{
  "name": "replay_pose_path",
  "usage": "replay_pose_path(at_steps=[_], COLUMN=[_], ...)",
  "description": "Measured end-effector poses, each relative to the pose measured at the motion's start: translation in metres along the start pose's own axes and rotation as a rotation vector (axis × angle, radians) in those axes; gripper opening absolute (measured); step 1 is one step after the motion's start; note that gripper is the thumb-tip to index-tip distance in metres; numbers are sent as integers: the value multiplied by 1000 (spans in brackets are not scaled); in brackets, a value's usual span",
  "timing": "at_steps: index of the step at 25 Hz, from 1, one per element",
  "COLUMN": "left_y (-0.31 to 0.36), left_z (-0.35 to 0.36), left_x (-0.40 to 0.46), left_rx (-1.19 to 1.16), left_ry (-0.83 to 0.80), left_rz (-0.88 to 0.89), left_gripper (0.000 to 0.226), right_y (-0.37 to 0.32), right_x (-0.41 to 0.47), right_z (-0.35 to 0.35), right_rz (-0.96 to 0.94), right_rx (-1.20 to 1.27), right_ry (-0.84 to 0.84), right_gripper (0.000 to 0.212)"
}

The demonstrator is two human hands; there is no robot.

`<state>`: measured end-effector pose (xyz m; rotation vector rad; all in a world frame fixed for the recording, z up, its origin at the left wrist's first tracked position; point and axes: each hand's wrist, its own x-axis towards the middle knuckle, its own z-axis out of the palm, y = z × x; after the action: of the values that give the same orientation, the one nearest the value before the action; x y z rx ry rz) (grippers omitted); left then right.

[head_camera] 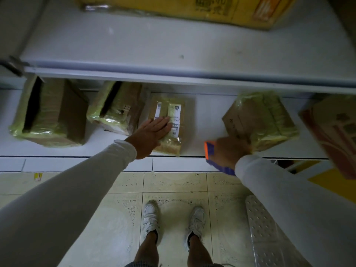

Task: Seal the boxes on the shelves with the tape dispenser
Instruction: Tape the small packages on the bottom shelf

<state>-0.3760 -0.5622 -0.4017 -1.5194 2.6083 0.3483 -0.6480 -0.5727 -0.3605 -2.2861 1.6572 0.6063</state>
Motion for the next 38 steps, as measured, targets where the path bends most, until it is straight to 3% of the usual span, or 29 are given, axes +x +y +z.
replay_pose_path(at_steps=[2,4,9,11,14,17,20,24,27,31,35,38], left_y=[-1,3,59,74,67,52,33,17,5,27,69,71], left_z=[-1,-5,1,15,18,18,11,-13,-23,-25,-7,-6], left_x=[-8,-10,12,16,20,17,10,19,20,18,35,48], left_rx=[-4,-36,-24,6,-16,-89,-88,-39,0,-90,-185,-211], left_ry=[-21,-18,152,217,297,373,289,196,155,356,185,177], left_rz=[17,-30,-410,-452,-397,-109,66,53,-22,-165,-297,-285], left_gripper=[73,77,104,90,74,58,52,48,57,37,85,74], right_y=[12,15,8,14,22,27,32,44,52,56,56,56], right_x=[-16,-21,-19,-22,-28,-32,-35,-41,-46,-52,-54,-57], right_z=[17,19,11,11,16,16,8,2,2,4,3,6], right_rz=[65,97,87,106,127,135,136,145,123,131,124,103], right_rx=[88,171,353,402,485,528,560,574,608,628,681,735], right_ry=[-70,-48,5,-2,10,57,99,122,130,135,123,124], right_gripper=[26,38,48,48,51,47,44,45,44,44,42,39])
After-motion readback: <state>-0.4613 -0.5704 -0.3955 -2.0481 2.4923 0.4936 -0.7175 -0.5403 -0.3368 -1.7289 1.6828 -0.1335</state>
